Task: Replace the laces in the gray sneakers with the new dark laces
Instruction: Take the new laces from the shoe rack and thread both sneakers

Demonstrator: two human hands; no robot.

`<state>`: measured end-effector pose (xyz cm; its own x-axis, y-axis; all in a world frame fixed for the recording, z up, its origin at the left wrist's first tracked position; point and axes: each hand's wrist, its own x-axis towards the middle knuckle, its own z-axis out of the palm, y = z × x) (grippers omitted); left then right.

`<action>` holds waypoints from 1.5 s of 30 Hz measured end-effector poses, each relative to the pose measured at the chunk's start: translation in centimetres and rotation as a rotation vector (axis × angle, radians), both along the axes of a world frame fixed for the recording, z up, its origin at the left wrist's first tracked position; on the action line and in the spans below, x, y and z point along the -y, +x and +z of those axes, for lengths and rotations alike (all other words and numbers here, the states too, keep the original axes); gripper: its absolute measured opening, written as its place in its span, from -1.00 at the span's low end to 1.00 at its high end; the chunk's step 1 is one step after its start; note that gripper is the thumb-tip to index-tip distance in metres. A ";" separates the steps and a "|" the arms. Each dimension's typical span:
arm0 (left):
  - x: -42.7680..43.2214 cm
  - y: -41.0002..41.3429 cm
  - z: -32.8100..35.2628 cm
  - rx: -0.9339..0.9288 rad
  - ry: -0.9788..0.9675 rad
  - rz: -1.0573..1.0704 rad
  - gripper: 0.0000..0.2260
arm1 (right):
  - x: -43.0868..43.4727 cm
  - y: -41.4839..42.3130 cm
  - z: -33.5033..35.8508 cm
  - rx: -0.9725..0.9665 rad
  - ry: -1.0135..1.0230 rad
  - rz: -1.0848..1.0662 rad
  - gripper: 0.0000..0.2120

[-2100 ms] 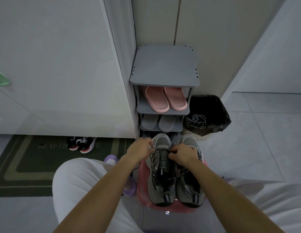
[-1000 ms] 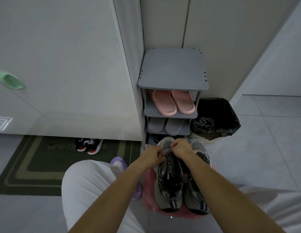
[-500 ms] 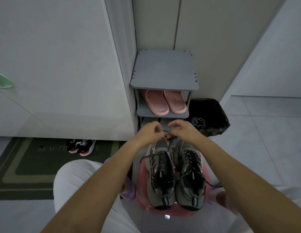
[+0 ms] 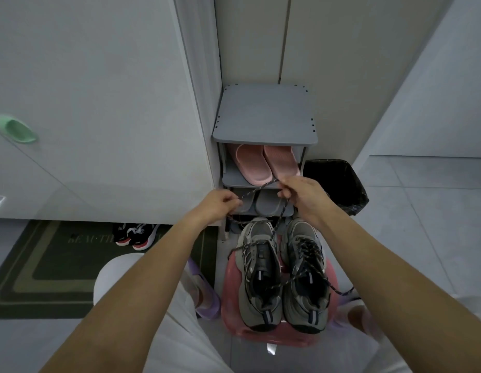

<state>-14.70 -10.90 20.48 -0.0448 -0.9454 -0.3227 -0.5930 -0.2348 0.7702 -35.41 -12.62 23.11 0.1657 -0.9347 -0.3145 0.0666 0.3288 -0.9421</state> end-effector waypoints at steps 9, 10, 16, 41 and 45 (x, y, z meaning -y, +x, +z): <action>-1.9 3.2 -3.1 0.063 0.157 0.102 -0.86 | 0.1 -1.6 1.6 0.103 0.016 -0.202 -0.76; -2.2 3.4 -3.3 0.073 0.172 0.108 -0.84 | 0.0 -1.8 1.7 0.094 0.018 -0.221 -0.75; -3.4 3.4 -4.2 0.063 0.269 0.122 -0.76 | -0.5 -2.3 0.1 -0.521 -0.167 0.079 -0.83; -3.6 -5.7 -5.9 0.369 0.130 -0.160 -0.82 | -5.7 1.2 -7.6 -1.311 -0.092 0.460 -0.77; -3.4 -4.6 -5.7 0.393 0.165 -0.180 -0.81 | -5.6 0.9 -7.6 -1.277 -0.036 0.437 -0.82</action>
